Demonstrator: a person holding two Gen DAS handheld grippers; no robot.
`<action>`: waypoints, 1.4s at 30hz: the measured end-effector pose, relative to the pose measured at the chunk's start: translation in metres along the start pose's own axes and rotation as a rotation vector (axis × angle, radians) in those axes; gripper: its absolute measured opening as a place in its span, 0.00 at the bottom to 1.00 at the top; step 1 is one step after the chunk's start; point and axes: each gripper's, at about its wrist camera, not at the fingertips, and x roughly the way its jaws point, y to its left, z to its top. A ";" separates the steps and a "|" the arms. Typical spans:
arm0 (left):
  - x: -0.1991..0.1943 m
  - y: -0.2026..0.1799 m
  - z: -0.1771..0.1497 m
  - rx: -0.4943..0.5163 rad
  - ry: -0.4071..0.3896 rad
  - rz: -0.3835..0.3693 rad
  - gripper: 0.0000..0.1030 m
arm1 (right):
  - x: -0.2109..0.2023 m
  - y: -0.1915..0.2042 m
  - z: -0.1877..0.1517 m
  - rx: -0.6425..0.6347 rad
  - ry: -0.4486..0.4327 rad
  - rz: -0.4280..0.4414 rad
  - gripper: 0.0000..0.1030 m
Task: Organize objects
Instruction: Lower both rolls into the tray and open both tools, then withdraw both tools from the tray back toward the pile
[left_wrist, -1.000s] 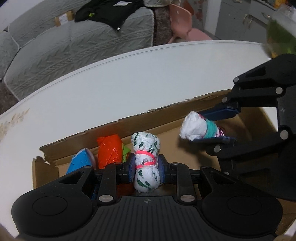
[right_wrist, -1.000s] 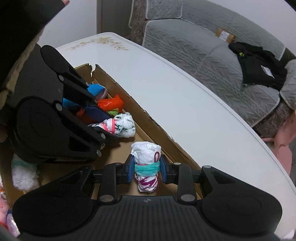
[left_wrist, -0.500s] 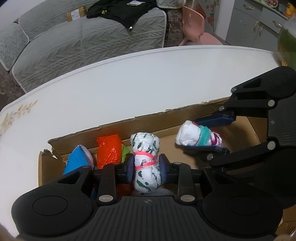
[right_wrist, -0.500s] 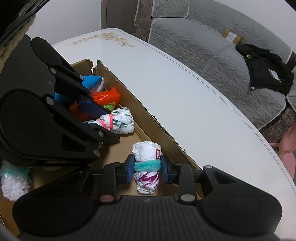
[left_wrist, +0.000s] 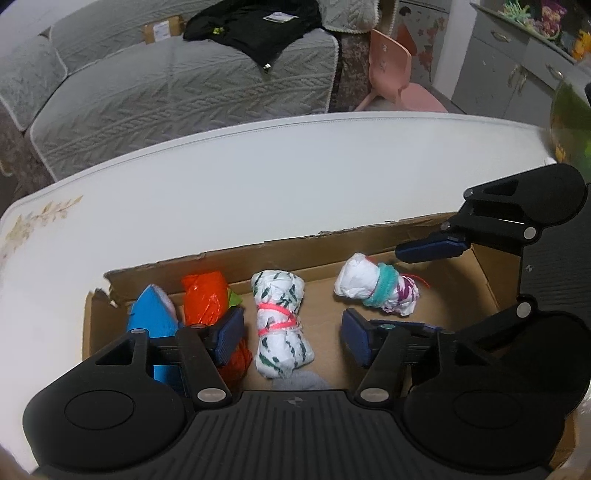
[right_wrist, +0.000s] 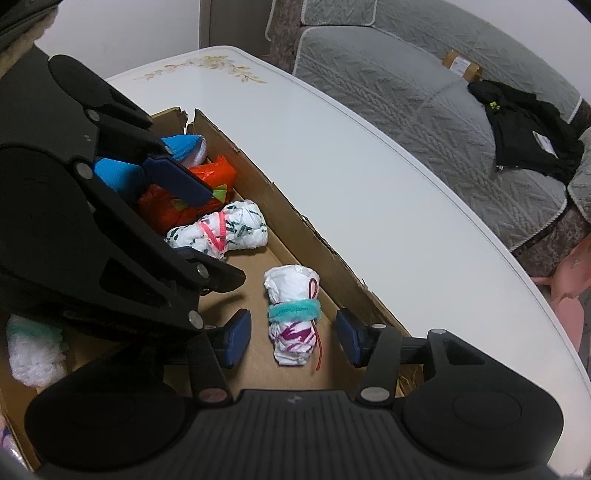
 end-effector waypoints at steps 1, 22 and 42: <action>-0.003 0.001 -0.001 -0.006 -0.003 0.000 0.65 | -0.001 -0.001 0.000 0.013 0.004 0.000 0.47; -0.081 0.034 -0.030 -0.246 -0.035 0.010 0.73 | -0.045 0.009 -0.010 0.284 0.056 -0.022 0.74; -0.160 0.074 -0.150 -0.464 0.021 0.138 0.84 | -0.144 0.114 -0.070 0.410 -0.003 0.034 0.82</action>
